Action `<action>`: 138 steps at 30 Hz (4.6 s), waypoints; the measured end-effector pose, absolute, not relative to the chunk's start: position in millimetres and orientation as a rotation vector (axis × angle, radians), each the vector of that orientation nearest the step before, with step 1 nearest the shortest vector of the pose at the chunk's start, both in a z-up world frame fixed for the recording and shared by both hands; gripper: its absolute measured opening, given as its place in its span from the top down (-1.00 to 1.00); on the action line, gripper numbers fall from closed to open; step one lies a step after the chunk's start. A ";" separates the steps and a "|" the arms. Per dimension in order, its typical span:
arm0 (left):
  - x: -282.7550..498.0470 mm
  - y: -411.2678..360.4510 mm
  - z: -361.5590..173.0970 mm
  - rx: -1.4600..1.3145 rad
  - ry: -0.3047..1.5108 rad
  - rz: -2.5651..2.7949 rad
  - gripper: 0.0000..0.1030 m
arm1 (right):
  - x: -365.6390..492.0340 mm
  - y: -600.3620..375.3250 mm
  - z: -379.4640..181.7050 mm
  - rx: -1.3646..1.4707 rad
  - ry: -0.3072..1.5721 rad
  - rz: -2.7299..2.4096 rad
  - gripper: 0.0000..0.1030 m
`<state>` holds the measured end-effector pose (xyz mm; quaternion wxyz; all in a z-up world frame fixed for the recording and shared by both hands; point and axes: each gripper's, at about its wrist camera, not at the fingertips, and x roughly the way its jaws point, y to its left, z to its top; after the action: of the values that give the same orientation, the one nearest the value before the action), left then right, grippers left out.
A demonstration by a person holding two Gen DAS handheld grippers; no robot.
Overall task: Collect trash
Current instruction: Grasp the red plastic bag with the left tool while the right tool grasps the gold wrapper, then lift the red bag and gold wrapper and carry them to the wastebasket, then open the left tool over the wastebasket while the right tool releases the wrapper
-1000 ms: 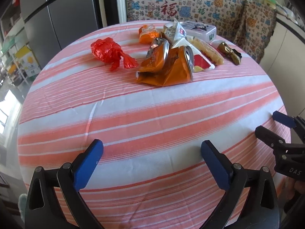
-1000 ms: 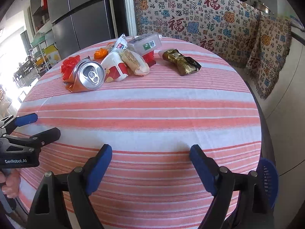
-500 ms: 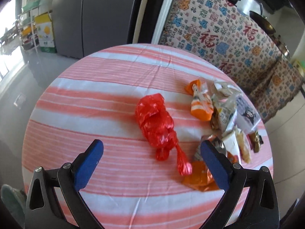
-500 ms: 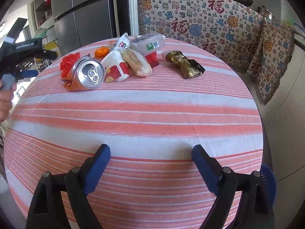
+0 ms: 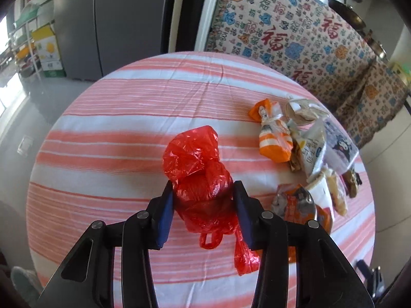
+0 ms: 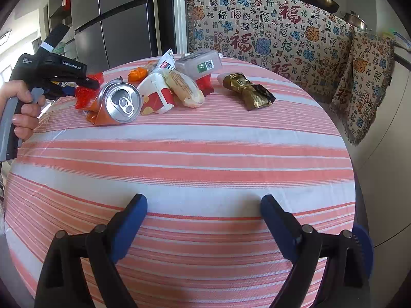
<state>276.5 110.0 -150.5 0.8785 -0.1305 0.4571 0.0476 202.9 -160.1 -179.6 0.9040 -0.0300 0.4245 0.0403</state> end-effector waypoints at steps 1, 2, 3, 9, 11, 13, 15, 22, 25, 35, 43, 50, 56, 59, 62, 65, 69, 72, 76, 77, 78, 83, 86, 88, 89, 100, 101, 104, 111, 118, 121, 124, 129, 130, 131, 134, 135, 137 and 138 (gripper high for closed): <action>270.0 110.2 -145.6 -0.267 0.958 0.087 0.13 | 202.8 -159.7 -179.6 -0.062 0.877 0.083 -0.79; 259.1 108.9 -140.9 -0.266 0.964 0.067 0.13 | 202.7 -159.4 -179.6 -0.062 0.877 0.084 -0.80; 247.0 106.5 -136.8 -0.266 0.970 0.037 0.12 | 202.7 -159.3 -179.4 -0.061 0.877 0.084 -0.80; 174.5 80.5 -133.0 -0.204 0.997 -0.103 0.10 | 209.0 -163.7 -175.4 -0.071 0.946 0.117 -0.78; 160.0 68.8 -139.8 -0.198 1.018 -0.152 0.10 | 217.3 -175.3 -172.7 -0.075 0.981 0.114 -0.78; 153.8 55.1 -146.7 -0.192 1.030 -0.192 0.10 | 230.0 -195.0 -175.4 -0.084 1.009 0.074 -0.78; 152.1 42.0 -154.7 -0.173 1.032 -0.211 0.10 | 250.1 -213.9 -175.6 -0.084 1.012 0.043 -0.78; 158.1 9.8 -175.4 -0.121 1.034 -0.220 0.05 | 340.9 -225.2 -173.0 -0.063 1.051 0.155 -0.78; 155.3 2.1 -178.1 -0.091 1.027 -0.201 -0.02 | 366.1 -208.6 -183.1 -0.146 1.087 0.131 -0.78; 143.7 -2.3 -180.4 -0.070 1.012 -0.173 -0.36 | 370.4 -207.6 -190.9 -0.057 1.110 0.089 0.09; 142.0 -7.7 -182.5 -0.087 1.003 -0.116 -0.50 | 277.8 -215.3 -187.3 -0.009 1.166 -0.060 0.05; 130.6 3.8 -178.5 -0.047 1.017 -0.073 -0.50 | 223.2 -196.7 -182.3 0.124 1.193 0.074 -0.08; 119.4 23.7 -169.7 -0.087 1.008 -0.108 -0.51 | 219.6 -210.3 -163.2 0.035 1.155 0.096 -0.30; 118.8 25.8 -163.7 -0.120 1.001 -0.165 -0.59 | 220.2 -204.9 -153.5 -0.037 1.132 0.157 -0.32; 124.4 17.2 -159.8 -0.106 1.009 -0.209 -0.62 | 219.4 -190.4 -151.7 -0.128 1.123 0.267 -0.32; 134.4 5.6 -162.2 -0.060 1.029 -0.214 -0.62 | 224.9 -177.5 -155.4 -0.228 1.135 0.325 -0.32; 145.9 0.6 -169.4 -0.044 1.067 -0.175 -0.59 | 237.5 -166.9 -161.9 -0.292 1.165 0.340 -0.32; 148.1 0.2 -169.8 -0.042 1.074 -0.157 -0.55 | 247.9 -160.8 -168.9 -0.305 1.191 0.336 -0.32; 149.9 -2.2 -168.8 -0.032 1.080 -0.160 -0.27 | 255.7 -152.2 -177.9 -0.318 1.248 0.339 -0.32; 150.0 -3.0 -168.8 -0.029 1.082 -0.163 -0.07 | 256.7 -152.6 -179.2 -0.313 1.264 0.328 -0.28; 149.9 -3.5 -168.9 -0.028 1.086 -0.166 0.11 | 256.7 -154.0 -179.0 -0.299 1.278 0.323 -0.13; 145.5 -6.4 -160.0 -0.060 1.042 -0.197 0.15 | 250.6 -169.2 -162.1 -0.199 1.248 0.273 0.12; 142.4 -10.7 -151.0 -0.075 1.011 -0.210 0.16 | 244.3 -180.8 -148.1 -0.111 1.211 0.259 0.13; 141.4 -13.8 -146.8 -0.083 1.002 -0.220 0.16 | 238.7 -184.5 -141.4 -0.070 1.185 0.253 0.13; 140.7 -16.3 -145.1 -0.084 1.000 -0.225 0.16 | 235.2 -187.4 -139.4 -0.045 1.176 0.252 0.13; 133.0 -64.2 -124.0 -0.059 0.951 -0.291 0.16 | 204.2 -217.0 -130.6 0.108 1.117 0.205 0.12; 132.9 -70.0 -122.2 -0.057 0.948 -0.298 0.16 | 201.0 -220.0 -128.9 0.111 1.111 0.198 0.12; 131.3 -89.0 -117.0 -0.048 0.939 -0.326 0.16 | 192.4 -231.7 -123.4 0.131 1.091 0.181 0.12; 131.6 -144.0 -111.3 -0.036 0.926 -0.411 0.16 | 168.4 -282.9 -111.4 0.160 1.050 0.088 0.12; 141.4 -222.2 -106.3 0.002 0.919 -0.526 0.16 | 137.7 -360.8 -100.2 0.196 1.002 -0.070 0.12; 146.5 -260.8 -106.9 0.015 0.907 -0.581 0.16 | 126.7 -396.3 -101.0 0.220 0.989 -0.142 0.12; 151.2 -299.0 -111.3 0.018 0.912 -0.630 0.16 | 117.9 -429.9 -106.1 0.244 0.981 -0.207 0.12; 161.9 -351.4 -120.2 0.022 0.930 -0.692 0.16 | 106.4 -480.6 -120.0 0.290 0.965 -0.306 0.12; 164.9 -360.5 -122.2 0.023 0.929 -0.698 0.16 | 104.3 -489.3 -123.2 0.299 0.960 -0.322 0.12; 167.2 -367.5 -124.2 0.025 0.929 -0.702 0.15 | 103.2 -497.0 -126.7 0.308 0.956 -0.333 0.12; 174.2 -386.4 -132.3 0.028 0.937 -0.709 0.15 | 100.2 -516.2 -137.8 0.334 0.947 -0.357 0.12; 177.3 -394.3 -135.9 0.030 0.940 -0.709 0.15 | 99.3 -521.1 -141.6 0.346 0.946 -0.361 0.12; 180.4 -404.4 -141.4 0.033 0.946 -0.715 0.15 | 98.3 -528.1 -147.7 0.372 0.943 -0.364 0.12; 181.7 -408.4 -144.5 0.034 0.948 -0.719 0.15 | 96.6 -532.0 -150.4 0.385 0.943 -0.362 0.12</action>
<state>181.7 -408.4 -144.5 0.8280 0.0160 0.4466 -0.3388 96.6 -532.0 -150.4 0.8574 0.1831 0.4490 -0.1723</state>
